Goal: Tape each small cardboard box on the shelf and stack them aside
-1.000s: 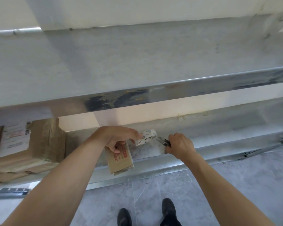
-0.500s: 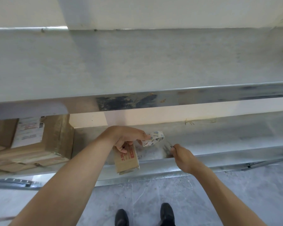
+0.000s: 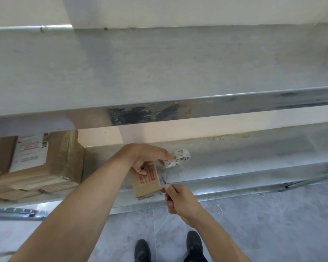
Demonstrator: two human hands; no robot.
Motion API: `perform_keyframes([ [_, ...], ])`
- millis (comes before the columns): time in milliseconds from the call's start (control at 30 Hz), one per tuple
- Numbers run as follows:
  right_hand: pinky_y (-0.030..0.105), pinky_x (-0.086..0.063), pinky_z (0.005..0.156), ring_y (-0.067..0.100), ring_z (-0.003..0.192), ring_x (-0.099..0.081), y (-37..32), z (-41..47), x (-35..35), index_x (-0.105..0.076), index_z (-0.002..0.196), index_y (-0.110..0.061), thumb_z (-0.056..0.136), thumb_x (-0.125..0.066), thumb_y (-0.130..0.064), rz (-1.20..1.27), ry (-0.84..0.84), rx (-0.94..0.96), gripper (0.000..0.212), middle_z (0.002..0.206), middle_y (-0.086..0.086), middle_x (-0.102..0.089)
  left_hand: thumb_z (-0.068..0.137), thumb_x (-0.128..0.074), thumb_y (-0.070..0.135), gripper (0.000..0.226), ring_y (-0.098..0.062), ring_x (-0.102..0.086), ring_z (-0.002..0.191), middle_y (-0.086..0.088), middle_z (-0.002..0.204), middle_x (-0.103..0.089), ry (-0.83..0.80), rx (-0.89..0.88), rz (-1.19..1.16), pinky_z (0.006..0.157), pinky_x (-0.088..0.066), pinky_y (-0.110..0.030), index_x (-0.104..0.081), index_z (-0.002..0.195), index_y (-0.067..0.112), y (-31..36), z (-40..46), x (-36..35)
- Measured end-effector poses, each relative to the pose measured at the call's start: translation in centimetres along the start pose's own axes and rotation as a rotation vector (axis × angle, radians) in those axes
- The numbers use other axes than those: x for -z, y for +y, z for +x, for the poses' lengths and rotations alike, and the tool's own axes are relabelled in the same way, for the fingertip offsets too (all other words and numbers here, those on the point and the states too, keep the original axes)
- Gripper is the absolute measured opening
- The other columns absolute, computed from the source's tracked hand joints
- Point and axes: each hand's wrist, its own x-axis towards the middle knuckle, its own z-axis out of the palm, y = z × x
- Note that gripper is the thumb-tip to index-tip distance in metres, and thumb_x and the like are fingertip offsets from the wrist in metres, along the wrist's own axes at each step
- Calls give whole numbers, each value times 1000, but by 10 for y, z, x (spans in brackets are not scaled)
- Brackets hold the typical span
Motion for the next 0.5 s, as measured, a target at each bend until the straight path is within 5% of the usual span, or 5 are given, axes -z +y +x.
perform_keyframes([
  [500, 23, -26, 47, 9, 51, -31, -17, 7, -9, -57, 102, 3, 108, -43, -23, 29, 37, 37, 30, 66, 1, -38, 89, -64, 61, 30, -18, -43, 95, 3, 107, -46, 5, 5, 3, 78, -46, -34, -66, 111, 41, -2, 1, 1],
])
